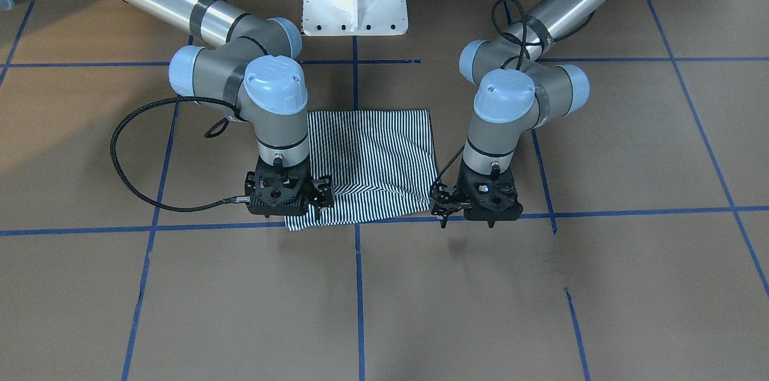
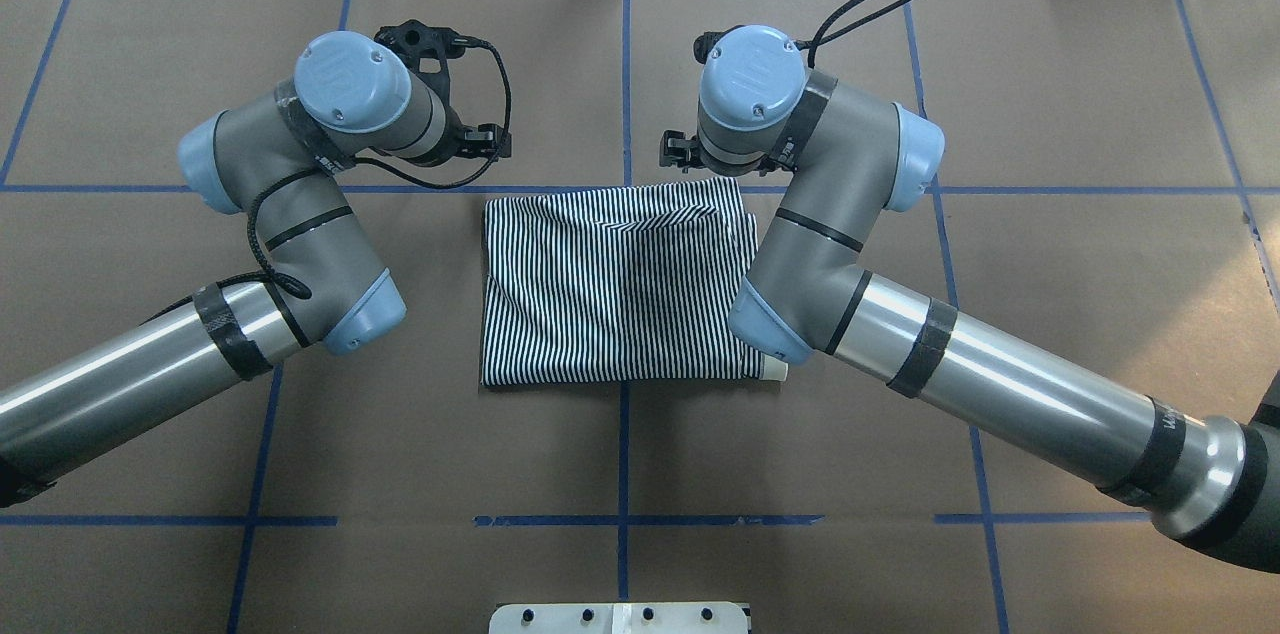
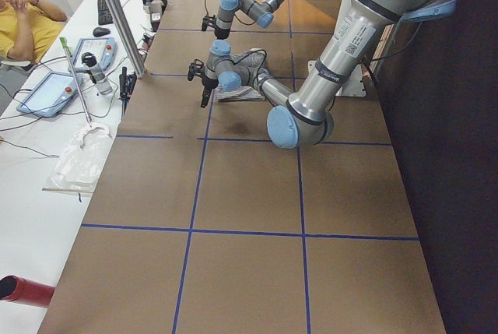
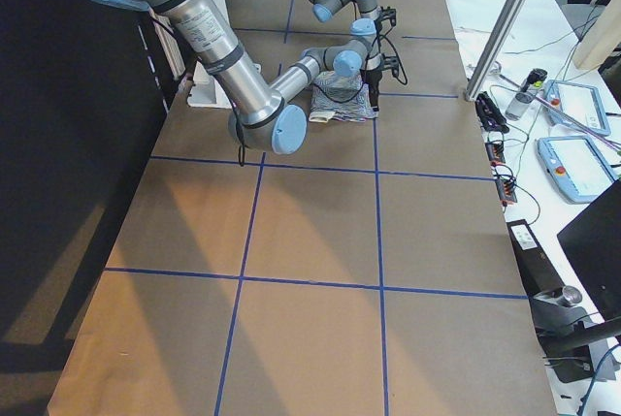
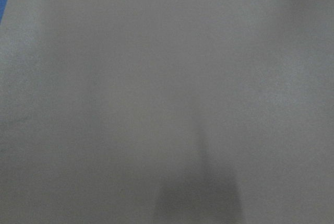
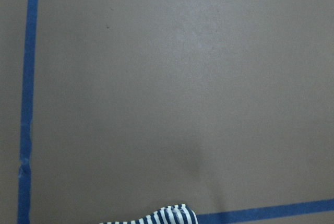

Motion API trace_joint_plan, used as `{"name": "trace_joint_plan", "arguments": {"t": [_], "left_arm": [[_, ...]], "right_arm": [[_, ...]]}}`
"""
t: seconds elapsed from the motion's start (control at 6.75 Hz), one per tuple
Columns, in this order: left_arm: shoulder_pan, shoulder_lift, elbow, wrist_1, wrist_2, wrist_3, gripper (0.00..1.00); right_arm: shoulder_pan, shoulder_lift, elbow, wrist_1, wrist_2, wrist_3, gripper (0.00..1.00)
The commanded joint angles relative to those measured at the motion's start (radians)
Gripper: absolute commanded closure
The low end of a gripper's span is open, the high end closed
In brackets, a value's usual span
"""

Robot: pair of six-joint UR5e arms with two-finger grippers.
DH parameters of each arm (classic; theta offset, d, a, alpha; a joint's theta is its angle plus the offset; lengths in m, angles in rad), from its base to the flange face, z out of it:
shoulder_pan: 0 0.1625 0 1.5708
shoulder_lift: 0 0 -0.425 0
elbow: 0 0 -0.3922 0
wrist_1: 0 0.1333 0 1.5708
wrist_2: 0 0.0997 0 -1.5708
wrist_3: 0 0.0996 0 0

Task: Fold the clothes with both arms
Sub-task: 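Open the left gripper and lift both grippers away from the folded shirt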

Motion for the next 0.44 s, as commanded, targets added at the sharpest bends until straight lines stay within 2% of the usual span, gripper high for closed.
{"name": "trace_joint_plan", "arguments": {"t": [0.0, 0.3], "left_arm": [[-0.003, 0.034, -0.082, 0.008, -0.018, 0.001, 0.00], [-0.003, 0.036, -0.082, 0.008, -0.022, 0.001, 0.00]], "right_arm": [[-0.037, -0.016, 0.015, 0.027, -0.011, 0.010, 0.00], [-0.051, -0.020, 0.015, -0.013, -0.042, -0.007, 0.00]]}}
